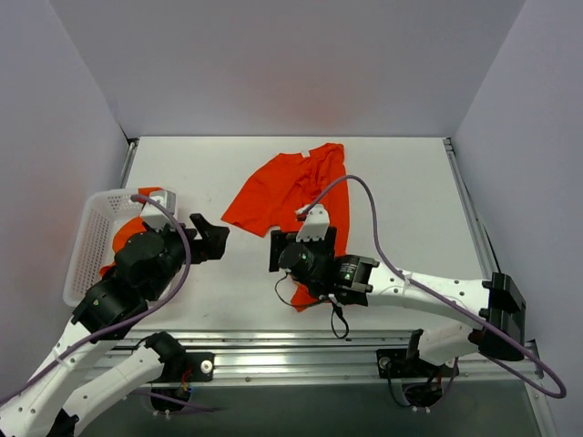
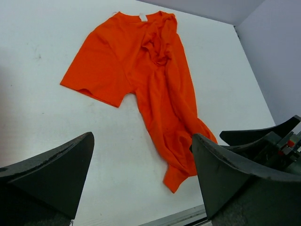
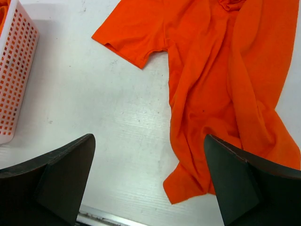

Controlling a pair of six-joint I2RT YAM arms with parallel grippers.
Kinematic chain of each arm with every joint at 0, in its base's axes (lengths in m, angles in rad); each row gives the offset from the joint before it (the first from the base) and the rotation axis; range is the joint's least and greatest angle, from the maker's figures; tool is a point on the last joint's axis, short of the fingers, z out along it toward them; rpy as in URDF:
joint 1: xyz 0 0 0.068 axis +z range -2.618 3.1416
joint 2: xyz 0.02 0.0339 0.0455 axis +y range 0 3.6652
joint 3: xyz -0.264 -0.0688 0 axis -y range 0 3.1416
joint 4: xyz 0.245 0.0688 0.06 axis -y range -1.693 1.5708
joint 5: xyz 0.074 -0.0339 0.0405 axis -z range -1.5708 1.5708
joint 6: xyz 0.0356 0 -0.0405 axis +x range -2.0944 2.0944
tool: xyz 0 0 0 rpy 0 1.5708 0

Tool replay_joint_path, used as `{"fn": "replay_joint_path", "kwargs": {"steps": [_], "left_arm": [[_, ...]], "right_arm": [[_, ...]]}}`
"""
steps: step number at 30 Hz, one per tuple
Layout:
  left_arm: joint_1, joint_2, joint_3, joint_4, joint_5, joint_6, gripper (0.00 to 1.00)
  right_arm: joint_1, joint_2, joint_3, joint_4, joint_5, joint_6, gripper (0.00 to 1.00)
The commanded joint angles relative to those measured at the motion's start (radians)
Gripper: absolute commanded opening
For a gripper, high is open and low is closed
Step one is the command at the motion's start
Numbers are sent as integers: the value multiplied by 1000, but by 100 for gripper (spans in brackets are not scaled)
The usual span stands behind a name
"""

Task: Fold and stack the t-shirts
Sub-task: Flatten the tshirt out

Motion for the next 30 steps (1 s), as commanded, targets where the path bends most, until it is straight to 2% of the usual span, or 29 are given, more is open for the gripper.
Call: {"fn": "replay_joint_path", "kwargs": {"steps": [1,3,4,5,7,9,12,13,14,16,18,19,22,23,24,26,28,30], "left_arm": [[-8,29,-3,29,123,44,94],[-29,57,60,-54,56,-37,94],[-63,48,65,-125,-40,-72,94],[-77,10,54,-134,-65,-92,94],[-94,-32,19,-96,-102,-106,94],[-98,-63,-77,46,-130,-118,94],[-98,39,-165,256,-127,-116,94],[-100,145,-165,298,-124,-100,94],[-100,197,-154,336,-133,-53,94],[-100,311,-70,370,-173,-7,94],[-98,457,35,341,-236,33,94],[-98,525,57,347,-253,45,95],[-66,630,82,390,-314,70,100],[-36,652,82,396,-301,44,94],[57,675,79,402,-197,23,90],[159,730,36,466,-83,-40,86],[242,771,-10,555,1,-43,85],[261,816,-10,602,-1,-43,85]], "right_arm": [[66,-28,53,-190,165,148,95],[153,-26,65,-347,295,241,95],[193,-32,64,-393,348,344,95],[235,-37,61,-462,391,389,95],[301,-60,42,-473,455,415,97],[299,-78,18,-383,486,362,100],[283,-115,-59,-129,500,134,100],[251,-119,-83,-75,480,22,100],[215,-118,-85,-15,444,-17,100],[131,-97,-87,-1,303,-42,100],[34,-87,-116,53,232,-73,100],[8,-84,-123,76,165,-73,100],[-72,-67,-157,120,95,-96,100],[-89,-63,-162,133,77,-103,100],[-92,-49,-162,134,75,-117,100],[-96,-37,-159,131,80,-123,100],[-98,-28,-162,110,81,-111,99],[-98,-44,-194,119,55,-99,99]]}}
